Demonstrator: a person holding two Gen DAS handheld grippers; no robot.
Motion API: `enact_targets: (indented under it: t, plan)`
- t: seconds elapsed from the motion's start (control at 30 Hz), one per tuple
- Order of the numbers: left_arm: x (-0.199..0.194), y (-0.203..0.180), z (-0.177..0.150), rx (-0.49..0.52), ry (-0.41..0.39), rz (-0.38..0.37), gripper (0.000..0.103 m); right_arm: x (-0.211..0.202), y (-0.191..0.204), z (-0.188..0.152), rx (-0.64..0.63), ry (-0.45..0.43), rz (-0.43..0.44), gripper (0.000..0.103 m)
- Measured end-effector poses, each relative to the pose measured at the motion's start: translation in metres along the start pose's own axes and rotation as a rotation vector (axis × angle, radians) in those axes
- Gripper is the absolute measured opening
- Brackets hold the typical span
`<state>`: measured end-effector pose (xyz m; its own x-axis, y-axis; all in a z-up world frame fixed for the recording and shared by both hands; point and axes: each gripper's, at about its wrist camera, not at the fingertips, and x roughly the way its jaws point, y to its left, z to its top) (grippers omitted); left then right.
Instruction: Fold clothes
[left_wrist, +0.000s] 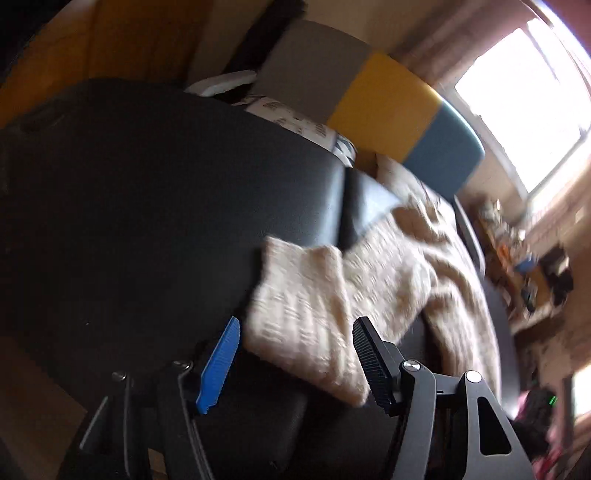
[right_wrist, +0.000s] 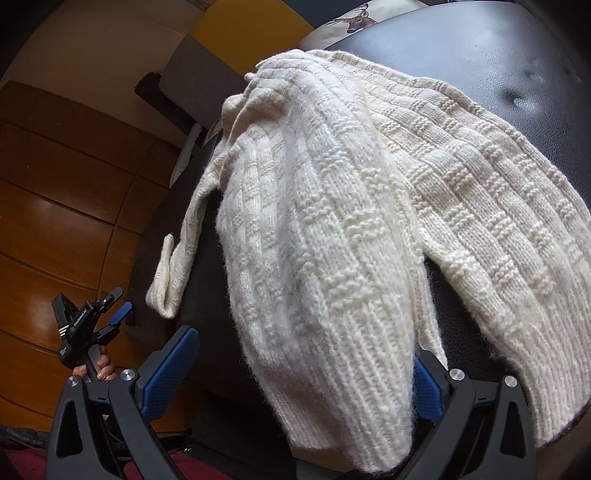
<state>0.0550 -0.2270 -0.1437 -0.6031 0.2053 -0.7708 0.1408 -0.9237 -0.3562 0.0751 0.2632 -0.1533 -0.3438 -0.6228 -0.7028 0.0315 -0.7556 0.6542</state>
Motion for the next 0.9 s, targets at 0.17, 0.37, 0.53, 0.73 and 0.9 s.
enact_targets:
  t: [0.17, 0.37, 0.53, 0.73, 0.9]
  plan:
    - [0.053, -0.051, 0.004, 0.176, 0.11, 0.174, 0.065, 0.023, 0.009, 0.013, -0.011, 0.001, -0.021, 0.103]
    - [0.061, -0.031, 0.034, 0.039, 0.053, 0.228, 0.011, 0.024, 0.009, 0.01, -0.03, 0.005, -0.036, 0.103]
    - [0.014, 0.036, 0.083, -0.212, -0.09, 0.186, 0.013, 0.034, 0.016, 0.015, -0.048, 0.034, -0.075, 0.103]
    - [0.0, 0.127, 0.06, -0.629, -0.082, 0.102, 0.071, 0.034, 0.014, 0.014, -0.045, 0.017, -0.068, 0.103]
    - [-0.023, 0.122, 0.024, -0.605, -0.134, -0.026, 0.069, 0.037, 0.015, 0.016, -0.046, 0.028, -0.071, 0.103]
